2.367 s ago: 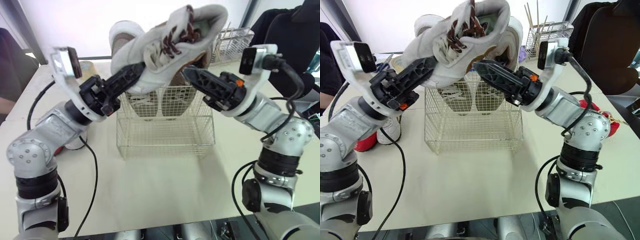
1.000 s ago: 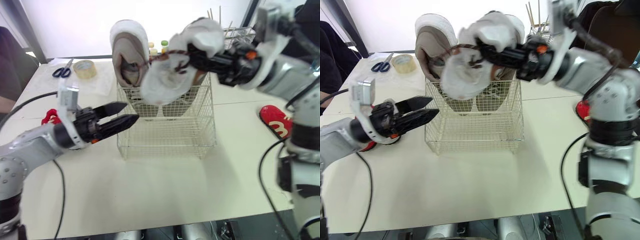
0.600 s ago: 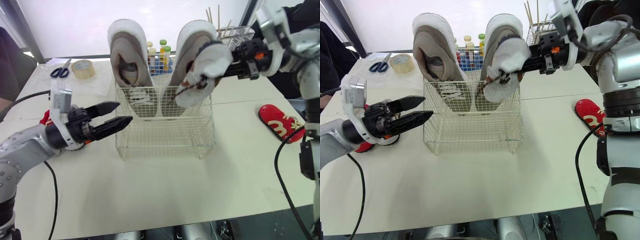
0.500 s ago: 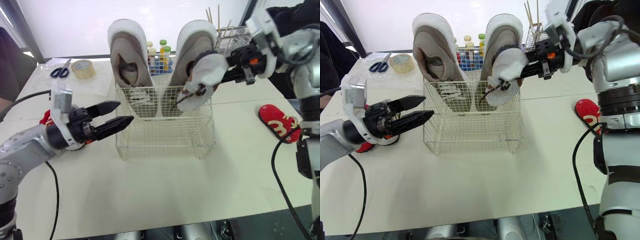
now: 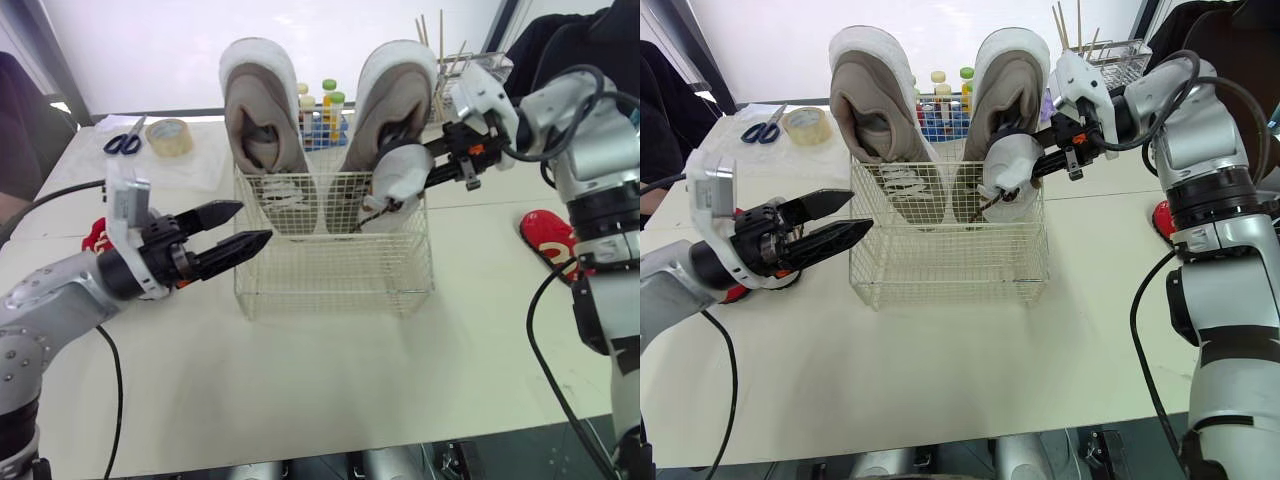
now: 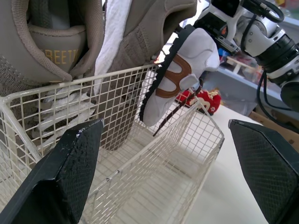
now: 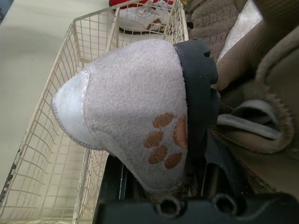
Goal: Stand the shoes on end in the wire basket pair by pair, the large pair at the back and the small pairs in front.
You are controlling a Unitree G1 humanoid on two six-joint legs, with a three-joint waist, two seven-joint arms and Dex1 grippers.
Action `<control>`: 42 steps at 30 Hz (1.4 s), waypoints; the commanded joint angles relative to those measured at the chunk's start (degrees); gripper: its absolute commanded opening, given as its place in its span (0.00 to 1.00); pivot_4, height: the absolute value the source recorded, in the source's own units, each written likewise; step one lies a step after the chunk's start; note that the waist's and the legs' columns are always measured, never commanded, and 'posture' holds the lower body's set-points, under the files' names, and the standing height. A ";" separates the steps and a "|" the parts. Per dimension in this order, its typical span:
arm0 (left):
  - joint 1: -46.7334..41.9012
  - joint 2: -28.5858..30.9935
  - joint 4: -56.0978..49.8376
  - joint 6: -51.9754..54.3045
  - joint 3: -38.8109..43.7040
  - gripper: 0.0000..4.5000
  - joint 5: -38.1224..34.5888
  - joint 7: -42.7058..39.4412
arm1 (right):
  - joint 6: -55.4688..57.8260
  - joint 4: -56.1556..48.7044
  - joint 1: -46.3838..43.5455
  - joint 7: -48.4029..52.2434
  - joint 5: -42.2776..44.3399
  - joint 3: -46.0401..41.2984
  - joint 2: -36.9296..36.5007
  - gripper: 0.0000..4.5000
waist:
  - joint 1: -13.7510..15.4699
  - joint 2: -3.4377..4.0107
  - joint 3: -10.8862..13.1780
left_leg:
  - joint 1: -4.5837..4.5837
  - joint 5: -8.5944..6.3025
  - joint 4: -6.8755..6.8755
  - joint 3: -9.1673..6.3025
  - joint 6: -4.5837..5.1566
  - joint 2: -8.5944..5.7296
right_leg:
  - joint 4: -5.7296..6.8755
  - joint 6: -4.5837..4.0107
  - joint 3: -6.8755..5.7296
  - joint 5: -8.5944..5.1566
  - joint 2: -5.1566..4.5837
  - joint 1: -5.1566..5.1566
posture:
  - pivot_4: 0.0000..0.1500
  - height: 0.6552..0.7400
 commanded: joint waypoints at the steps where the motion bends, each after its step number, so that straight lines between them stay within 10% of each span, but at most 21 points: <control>1: -1.41 0.11 -1.06 -1.05 0.47 0.99 -0.13 -0.03 | 0.95 -4.12 1.30 0.12 -0.22 -1.20 -1.30 0.13 | 0.03 0.00 0.00 | 0.00 0.00 0.00 0.00 0.00 0.00 | 0.00 0.00 0.00 0.00 -0.01 0.00 | 1.00 1.00; 4: -2.04 0.13 -0.61 -0.93 0.06 0.99 0.19 -0.32 | 2.78 -7.57 3.52 0.12 -0.12 -2.03 -1.92 0.13 | 0.08 0.00 0.00 | 0.00 0.00 0.00 0.00 0.00 -0.01 | 0.00 0.00 -0.01 0.00 -0.02 0.00 | 1.00 1.00; 12: -2.98 0.60 0.24 -0.38 -0.42 1.00 1.02 -1.61 | 5.88 -13.62 6.12 -0.20 -0.91 -5.23 -2.95 0.99 | -0.09 0.00 0.00 | 0.00 0.00 0.00 0.00 0.00 -0.02 | 0.00 0.00 -0.01 0.00 -0.02 -0.01 | 1.00 1.00; 28: 3.09 7.72 4.52 0.21 10.74 1.00 4.28 -4.35 | 16.84 -19.56 -1.24 -0.65 8.20 -16.89 -7.58 0.99 | -0.31 0.02 0.02 | 0.00 0.00 -0.06 0.00 -0.01 -0.02 | 0.02 -0.02 -0.01 -0.01 0.00 -0.05 | 1.00 1.00; 34: 3.85 14.09 18.28 -0.97 15.10 1.00 14.05 -8.79 | 31.32 -33.34 2.16 -6.06 23.11 -22.18 -2.16 0.99 | -0.30 0.02 -0.01 | 0.03 0.01 -0.12 -0.01 -0.02 0.01 | 0.08 -0.17 -0.03 -0.10 -0.03 -0.07 | 1.00 1.00; 42: -11.84 18.35 48.72 -4.57 -1.19 1.00 36.15 -10.43 | 31.14 -41.83 9.33 -10.38 24.95 -19.37 2.12 0.99 | 0.28 -0.04 -0.03 | -0.06 0.01 -0.11 -0.01 -0.02 -0.10 | 0.08 -0.12 -0.25 -0.07 -0.27 -0.12 | 1.00 1.00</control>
